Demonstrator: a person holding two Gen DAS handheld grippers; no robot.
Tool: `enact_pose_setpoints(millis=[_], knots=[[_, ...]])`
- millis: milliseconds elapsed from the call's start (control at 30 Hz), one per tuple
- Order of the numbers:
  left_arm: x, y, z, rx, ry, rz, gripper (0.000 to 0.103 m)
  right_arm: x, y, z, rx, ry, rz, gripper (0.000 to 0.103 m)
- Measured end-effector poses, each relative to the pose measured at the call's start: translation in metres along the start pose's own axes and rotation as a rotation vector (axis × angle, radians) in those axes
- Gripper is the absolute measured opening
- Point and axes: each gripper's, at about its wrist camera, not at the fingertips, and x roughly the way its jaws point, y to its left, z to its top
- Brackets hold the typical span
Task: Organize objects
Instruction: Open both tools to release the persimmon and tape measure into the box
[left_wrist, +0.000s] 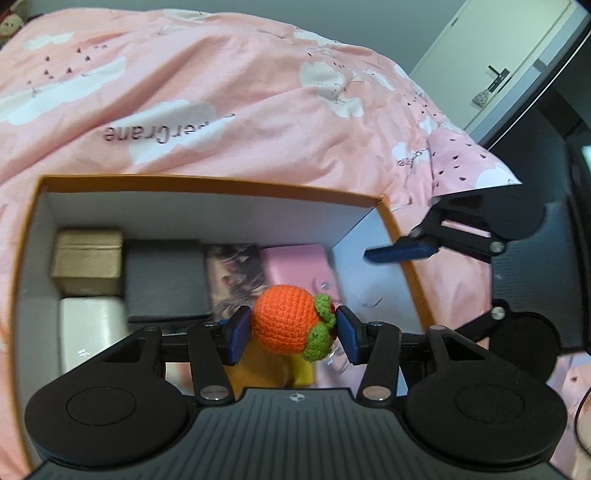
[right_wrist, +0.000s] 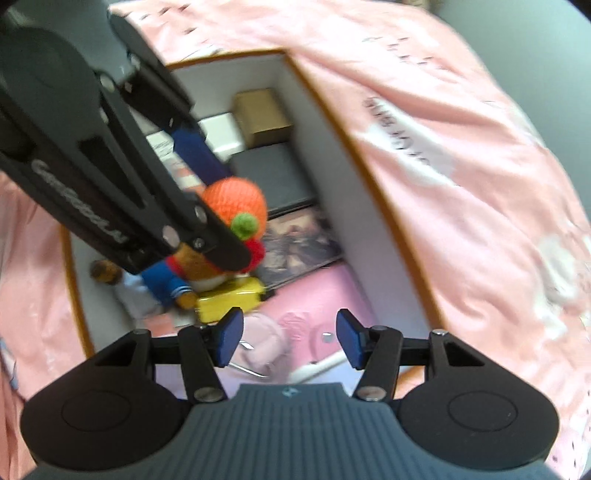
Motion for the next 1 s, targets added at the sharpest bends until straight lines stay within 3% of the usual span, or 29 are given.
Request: enact_pose_setpoints(millis=[133, 233, 333, 467, 633, 833, 1000], knots=[[0.022, -0.006, 0.009, -0.019, 0.030, -0.039, 0.057, -0.014, -0.014, -0.013, 0.075, -0.060, -0.066, 0.068], [0.039, -0.010, 0.014, -0.026, 0.045, -0.026, 0.056, -0.020, -0.016, -0.020, 0.085, -0.095, -0.102, 0.076], [0.052, -0.010, 0.018, -0.043, 0.070, -0.020, 0.057, -0.025, 0.005, -0.029, 0.084, -0.108, -0.100, 0.076], [0.062, -0.011, 0.017, -0.032, 0.100, 0.017, 0.057, -0.034, -0.001, -0.041, 0.123, -0.101, -0.094, 0.077], [0.063, -0.011, 0.015, -0.027, 0.112, 0.048, 0.069, -0.012, -0.002, -0.038, 0.164, -0.097, -0.086, 0.080], [0.044, -0.025, 0.009, 0.046, 0.050, 0.114, 0.079, -0.004, 0.006, -0.042, 0.206, -0.089, -0.093, 0.085], [0.012, -0.035, 0.001, 0.069, -0.051, 0.165, 0.080, -0.023, 0.011, -0.045, 0.282, -0.104, -0.089, 0.089]])
